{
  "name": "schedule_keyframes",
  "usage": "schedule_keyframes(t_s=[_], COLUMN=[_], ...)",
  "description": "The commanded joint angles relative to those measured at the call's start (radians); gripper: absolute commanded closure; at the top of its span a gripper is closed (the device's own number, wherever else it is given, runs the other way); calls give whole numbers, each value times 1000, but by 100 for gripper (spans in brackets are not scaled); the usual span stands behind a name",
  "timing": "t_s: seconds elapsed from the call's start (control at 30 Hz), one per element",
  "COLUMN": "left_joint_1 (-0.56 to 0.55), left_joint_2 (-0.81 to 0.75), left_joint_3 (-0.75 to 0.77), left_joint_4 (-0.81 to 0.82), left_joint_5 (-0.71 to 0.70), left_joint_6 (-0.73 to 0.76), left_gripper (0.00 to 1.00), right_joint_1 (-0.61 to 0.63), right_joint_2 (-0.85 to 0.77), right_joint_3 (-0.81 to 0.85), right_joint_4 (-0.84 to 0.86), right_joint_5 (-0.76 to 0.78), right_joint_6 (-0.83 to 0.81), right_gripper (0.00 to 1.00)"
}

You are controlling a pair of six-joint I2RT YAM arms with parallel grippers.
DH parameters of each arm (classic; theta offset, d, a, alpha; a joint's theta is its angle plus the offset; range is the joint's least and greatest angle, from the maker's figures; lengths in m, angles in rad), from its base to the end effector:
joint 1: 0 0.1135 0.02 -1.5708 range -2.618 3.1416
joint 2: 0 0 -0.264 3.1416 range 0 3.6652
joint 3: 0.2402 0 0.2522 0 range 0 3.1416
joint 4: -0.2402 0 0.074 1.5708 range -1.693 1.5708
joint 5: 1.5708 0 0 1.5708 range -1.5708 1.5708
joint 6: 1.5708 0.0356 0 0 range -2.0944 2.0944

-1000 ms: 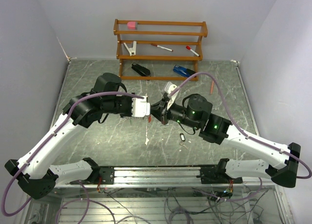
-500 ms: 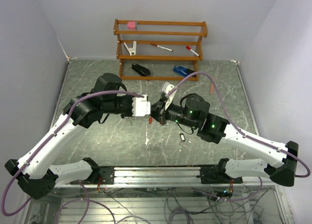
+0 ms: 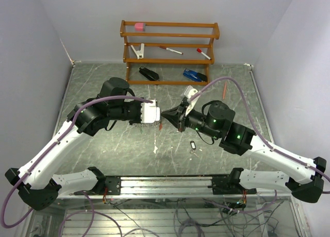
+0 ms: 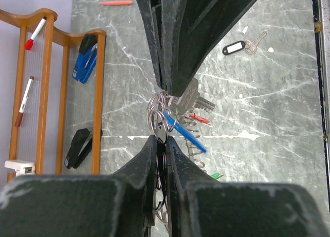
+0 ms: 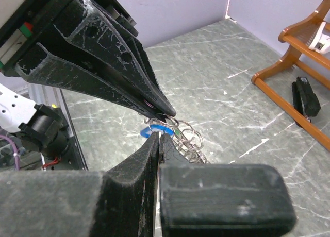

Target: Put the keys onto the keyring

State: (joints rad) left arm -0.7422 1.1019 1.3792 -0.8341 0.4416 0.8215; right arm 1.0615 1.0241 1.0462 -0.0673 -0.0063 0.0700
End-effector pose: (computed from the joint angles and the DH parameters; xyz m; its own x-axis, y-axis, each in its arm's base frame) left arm 0.1445 -0.1532 0.4177 0.3779 0.5516 -0.7436 0.8835 0.0252 0.4677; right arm 0.1148 0.2060 0.3995 -0.0833 -0.0056 -0.9965 -0.8724 0.4836 0.0702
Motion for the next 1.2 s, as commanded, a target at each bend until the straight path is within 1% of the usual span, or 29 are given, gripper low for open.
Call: schedule_keyframes(t_s=[0.0, 0.23, 0.33, 0.53, 0.87, 1.07, 1.17], left_joint_1=[0, 1, 1, 1, 1, 1, 0], left_joint_2=[-4, -3, -1, -3, -5, -10, -7], left_joint_3=[25, 31, 38, 55, 50, 34, 32], left_joint_4=[55, 58, 72, 61, 55, 57, 56], left_joint_5=[-2, -5, -17, 8, 25, 19, 14], left_joint_6=[-20, -35, -56, -66, -70, -60, -56], left_gripper=[93, 93, 93, 93, 93, 93, 93], right_joint_1=[-3, -3, -2, -2, -3, -3, -3], right_joint_2=[-8, 7, 8, 17, 31, -11, -18], right_joint_3=[25, 32, 25, 17, 5, -25, -25], right_joint_4=[-40, -56, -40, -15, 60, 120, 118], right_joint_5=[25, 24, 19, 27, 121, 182, 190], right_joint_6=[-1, 3, 12, 12, 36, 57, 67], right_gripper=[100, 100, 100, 100, 100, 100, 100])
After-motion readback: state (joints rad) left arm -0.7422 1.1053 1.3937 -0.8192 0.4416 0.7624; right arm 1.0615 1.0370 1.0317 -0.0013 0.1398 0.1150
